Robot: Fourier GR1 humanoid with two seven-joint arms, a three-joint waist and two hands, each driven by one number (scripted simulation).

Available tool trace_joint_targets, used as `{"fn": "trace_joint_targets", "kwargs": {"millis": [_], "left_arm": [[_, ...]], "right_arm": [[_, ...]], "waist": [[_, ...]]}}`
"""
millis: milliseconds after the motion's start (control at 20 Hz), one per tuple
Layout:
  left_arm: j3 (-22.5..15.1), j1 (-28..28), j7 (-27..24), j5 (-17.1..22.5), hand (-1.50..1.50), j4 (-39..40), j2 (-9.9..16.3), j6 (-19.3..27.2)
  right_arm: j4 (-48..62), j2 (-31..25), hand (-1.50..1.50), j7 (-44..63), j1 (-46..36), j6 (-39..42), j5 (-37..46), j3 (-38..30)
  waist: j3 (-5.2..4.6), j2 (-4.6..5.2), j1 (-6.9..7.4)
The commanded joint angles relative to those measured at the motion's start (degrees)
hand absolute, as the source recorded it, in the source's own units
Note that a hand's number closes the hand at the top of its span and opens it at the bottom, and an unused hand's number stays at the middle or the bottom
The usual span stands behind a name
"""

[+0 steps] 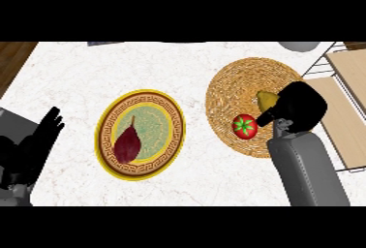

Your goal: Pick the lemon from the placemat and place it in the tiered shelf

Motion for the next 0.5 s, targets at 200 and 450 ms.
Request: {"fn": "trace_joint_targets", "kwargs": {"millis": [200, 450], "left_arm": [[1.5, 1.74, -3.23, -0.01, 0.0, 1.63, 0.37, -1.39], [0.02, 2.17, -1.08, -1.49, 0.0, -0.23, -1.08, 0.82]], "right_arm": [[-1.42, 5.02, 1.5, 14.27, -13.99, -0.42, 6.73, -7.65], [-8.92, 5.11, 1.5, 17.58, -19.13, -1.79, 10.61, -7.22]], "waist": [[-0.04, -0.45, -1.0], [-0.01, -0.96, -1.12]]}}
